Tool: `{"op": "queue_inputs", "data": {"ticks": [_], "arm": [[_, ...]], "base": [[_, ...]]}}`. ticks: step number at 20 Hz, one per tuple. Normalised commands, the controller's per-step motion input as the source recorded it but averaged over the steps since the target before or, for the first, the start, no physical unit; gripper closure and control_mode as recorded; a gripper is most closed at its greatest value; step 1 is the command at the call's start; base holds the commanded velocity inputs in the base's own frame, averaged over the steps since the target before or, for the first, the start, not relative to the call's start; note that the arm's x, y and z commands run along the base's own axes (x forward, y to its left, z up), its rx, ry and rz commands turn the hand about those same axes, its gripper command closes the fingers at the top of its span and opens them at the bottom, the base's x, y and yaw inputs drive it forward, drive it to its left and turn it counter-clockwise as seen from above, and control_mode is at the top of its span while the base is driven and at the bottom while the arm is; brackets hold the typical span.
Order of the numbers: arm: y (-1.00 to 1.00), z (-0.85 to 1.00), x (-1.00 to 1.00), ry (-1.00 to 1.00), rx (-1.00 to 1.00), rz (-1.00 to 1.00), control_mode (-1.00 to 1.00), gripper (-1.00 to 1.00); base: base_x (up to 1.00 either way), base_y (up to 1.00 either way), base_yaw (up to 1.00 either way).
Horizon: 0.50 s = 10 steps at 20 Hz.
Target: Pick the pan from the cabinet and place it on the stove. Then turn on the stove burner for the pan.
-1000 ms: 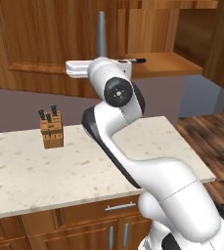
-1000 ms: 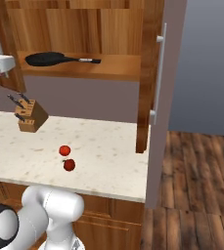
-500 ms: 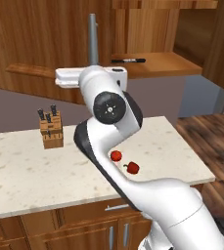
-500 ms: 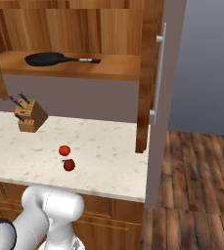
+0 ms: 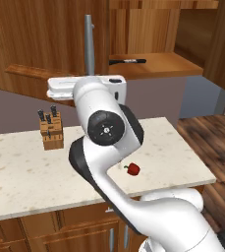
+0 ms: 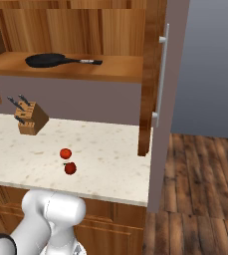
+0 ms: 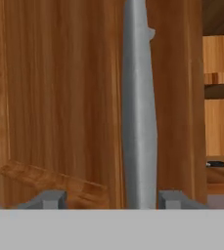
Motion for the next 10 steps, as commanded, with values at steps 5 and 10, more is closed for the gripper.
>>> {"op": "queue_inputs", "data": {"ticks": [5, 10], "arm": [[0.05, 0.0, -0.62, -0.04, 0.03, 0.0, -1.0, -1.0], [-0.37, 0.0, -0.85, -0.05, 0.1, 0.0, -1.0, -1.0]], "base": [[0.0, 0.0, 0.0], [0.0, 0.0, 0.0]]}}
